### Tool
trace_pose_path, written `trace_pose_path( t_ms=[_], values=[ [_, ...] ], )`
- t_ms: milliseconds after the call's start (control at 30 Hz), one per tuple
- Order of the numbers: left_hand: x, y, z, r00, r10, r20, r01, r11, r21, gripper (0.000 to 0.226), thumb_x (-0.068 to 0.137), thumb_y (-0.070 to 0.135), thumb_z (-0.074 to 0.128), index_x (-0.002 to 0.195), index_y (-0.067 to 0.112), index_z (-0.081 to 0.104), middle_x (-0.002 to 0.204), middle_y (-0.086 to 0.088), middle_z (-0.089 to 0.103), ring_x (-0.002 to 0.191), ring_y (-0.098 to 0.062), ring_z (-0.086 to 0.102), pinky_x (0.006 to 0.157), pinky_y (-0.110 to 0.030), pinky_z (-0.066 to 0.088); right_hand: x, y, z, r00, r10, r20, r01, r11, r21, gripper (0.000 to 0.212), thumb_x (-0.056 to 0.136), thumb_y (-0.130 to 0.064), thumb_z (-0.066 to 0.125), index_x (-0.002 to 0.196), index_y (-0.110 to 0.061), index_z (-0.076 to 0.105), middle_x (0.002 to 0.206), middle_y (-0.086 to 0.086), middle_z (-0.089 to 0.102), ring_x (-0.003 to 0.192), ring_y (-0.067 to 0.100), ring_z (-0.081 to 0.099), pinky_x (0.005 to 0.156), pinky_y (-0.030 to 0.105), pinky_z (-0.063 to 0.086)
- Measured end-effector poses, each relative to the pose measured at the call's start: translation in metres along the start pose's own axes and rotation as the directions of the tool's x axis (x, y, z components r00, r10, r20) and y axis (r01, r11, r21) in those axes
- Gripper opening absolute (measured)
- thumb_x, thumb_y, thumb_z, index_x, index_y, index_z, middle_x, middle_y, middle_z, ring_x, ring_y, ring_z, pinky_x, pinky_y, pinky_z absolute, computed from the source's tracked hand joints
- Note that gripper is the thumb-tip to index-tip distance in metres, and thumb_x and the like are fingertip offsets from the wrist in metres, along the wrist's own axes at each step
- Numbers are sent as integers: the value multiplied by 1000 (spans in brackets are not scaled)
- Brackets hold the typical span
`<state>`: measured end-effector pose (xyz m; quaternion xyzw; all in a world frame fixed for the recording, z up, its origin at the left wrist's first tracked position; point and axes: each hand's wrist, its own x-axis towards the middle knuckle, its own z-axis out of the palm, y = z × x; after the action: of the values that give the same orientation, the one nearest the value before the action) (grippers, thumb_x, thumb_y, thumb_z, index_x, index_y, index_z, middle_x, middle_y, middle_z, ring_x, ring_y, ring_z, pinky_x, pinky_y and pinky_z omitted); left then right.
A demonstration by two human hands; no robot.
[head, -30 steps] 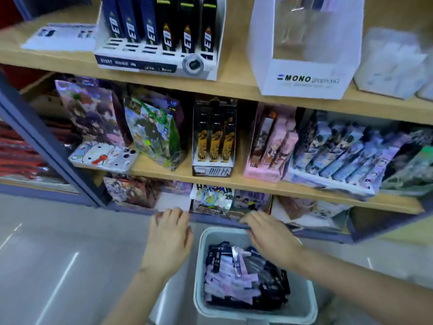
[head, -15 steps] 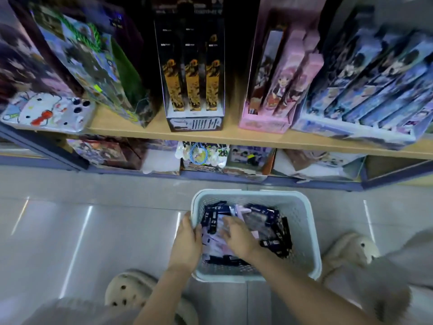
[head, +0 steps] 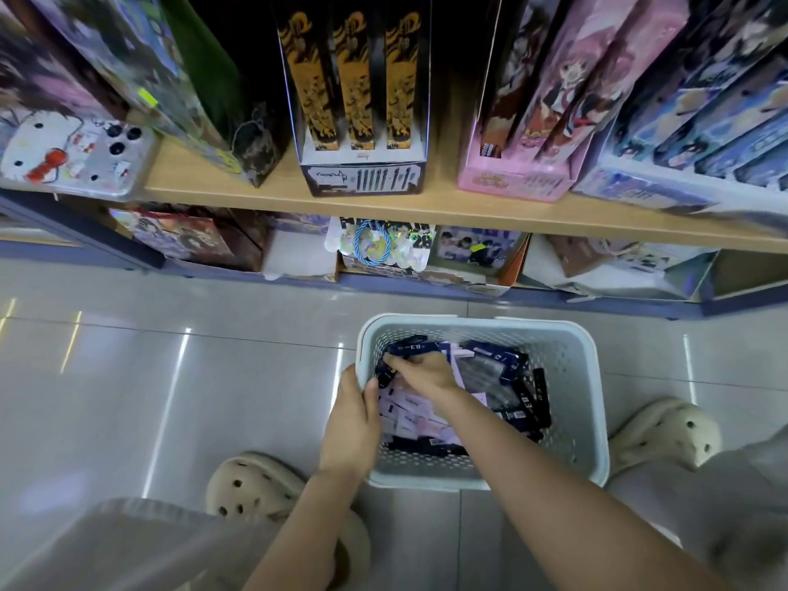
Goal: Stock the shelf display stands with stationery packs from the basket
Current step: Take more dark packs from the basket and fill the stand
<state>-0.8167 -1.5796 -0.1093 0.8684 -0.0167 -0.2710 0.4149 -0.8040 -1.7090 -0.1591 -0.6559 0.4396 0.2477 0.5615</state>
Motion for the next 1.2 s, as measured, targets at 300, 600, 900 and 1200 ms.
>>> trace_pose_path(
  t_ms=[300,600,900,1200],
  values=[
    [-6,3,-2,995,3,-100,-3,1000,-2,26,102,16,35,125,10,46,108,-1,46,88,-17,51,66,-11,33,-18,-1,9,971,164,175,-201,954,220,20,89,-10,54,106,0,59,105,18,68,81,22,65,78,33,57],
    [-20,30,9,973,-21,-230,-21,983,-182,7,100,15,41,105,17,44,103,0,53,92,-6,55,81,-28,48,-69,19,-33,938,-266,223,287,955,-71,16,99,-8,42,114,-8,49,103,5,62,86,13,62,82,23,51],
    [-20,68,4,974,-220,61,211,769,-604,25,103,24,37,86,16,55,69,-2,58,44,-7,54,34,-18,39,-112,3,-41,822,-508,258,537,842,-55,35,97,0,44,126,-17,53,114,-18,54,97,-6,54,84,4,39],
    [-4,53,-15,963,-250,-102,124,744,-656,16,103,17,36,92,9,45,71,-8,61,50,-16,58,52,-23,52,-29,24,-54,928,-360,-94,313,893,-323,51,94,-20,58,138,-3,39,139,12,41,126,24,44,104,24,30]
  ],
)
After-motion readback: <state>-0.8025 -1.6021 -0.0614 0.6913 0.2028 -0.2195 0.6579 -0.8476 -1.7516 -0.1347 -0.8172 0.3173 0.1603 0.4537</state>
